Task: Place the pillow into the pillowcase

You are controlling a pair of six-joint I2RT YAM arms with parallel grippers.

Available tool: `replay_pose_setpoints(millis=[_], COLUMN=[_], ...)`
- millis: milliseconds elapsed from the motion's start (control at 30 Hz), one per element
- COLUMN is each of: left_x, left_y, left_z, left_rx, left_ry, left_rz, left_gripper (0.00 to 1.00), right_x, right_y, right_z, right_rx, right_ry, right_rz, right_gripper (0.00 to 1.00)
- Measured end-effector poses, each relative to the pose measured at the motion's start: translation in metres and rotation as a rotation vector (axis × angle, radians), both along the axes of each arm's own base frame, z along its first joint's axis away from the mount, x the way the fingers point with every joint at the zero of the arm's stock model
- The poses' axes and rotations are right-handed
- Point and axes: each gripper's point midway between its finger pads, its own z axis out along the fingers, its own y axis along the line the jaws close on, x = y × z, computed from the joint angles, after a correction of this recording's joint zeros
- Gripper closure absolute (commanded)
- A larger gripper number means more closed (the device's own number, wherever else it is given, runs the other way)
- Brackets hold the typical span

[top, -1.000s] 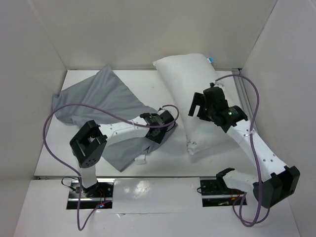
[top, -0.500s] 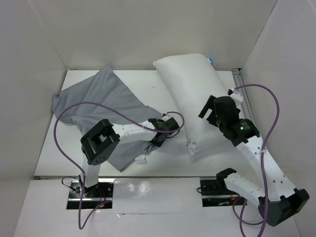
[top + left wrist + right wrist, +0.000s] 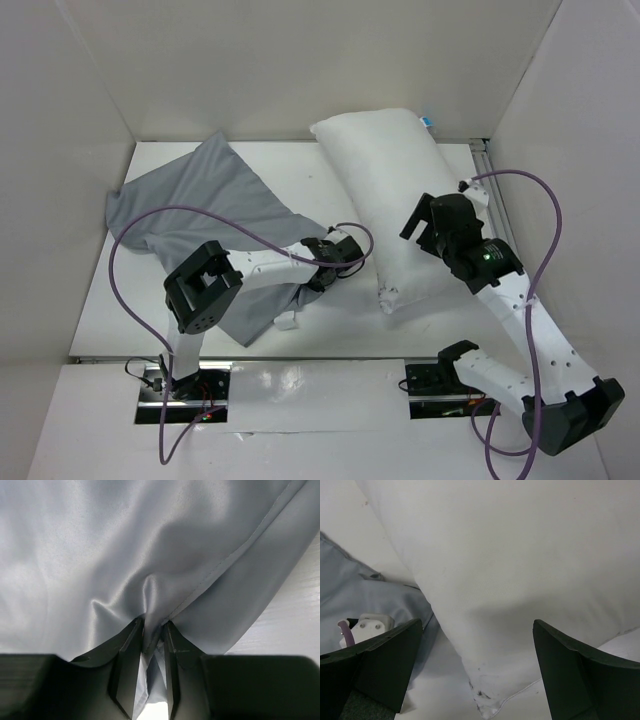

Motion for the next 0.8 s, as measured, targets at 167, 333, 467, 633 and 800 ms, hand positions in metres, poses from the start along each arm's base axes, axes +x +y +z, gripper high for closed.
replay_pose_setpoints(millis=[167,333,467,633,800], left_x=[-0.001,0.0,0.002,0.007,0.01], left_y=[-0.002,-0.015,-0.018,-0.013,-0.009], left_z=[0.002,0.007,0.007,0.007,0.007], left_rx=[-0.003,-0.058,-0.082,-0.087,-0.089], left_ry=[0.011,0.027,0.036,0.043,0.044], left_rz=[-0.008,-0.013,-0.01,0.009,0.022], left_gripper=[0.41,0.48,0.67,0.8,0.92], right_x=[0.001,0.002,0.002,0.002,0.002], right_y=[0.004,0.007,0.008,0.009,0.011], right_z=[-0.004,-0.005,-0.006,-0.006,-0.006], right_rx=[0.002,0.01,0.011,0.011,0.019], right_ry=[0.017,0.02,0.027,0.027,0.03], right_rz=[0.016,0.032,0.038,0.04,0.05], right_gripper=[0.02,0.02,0.02,0.02,0.02])
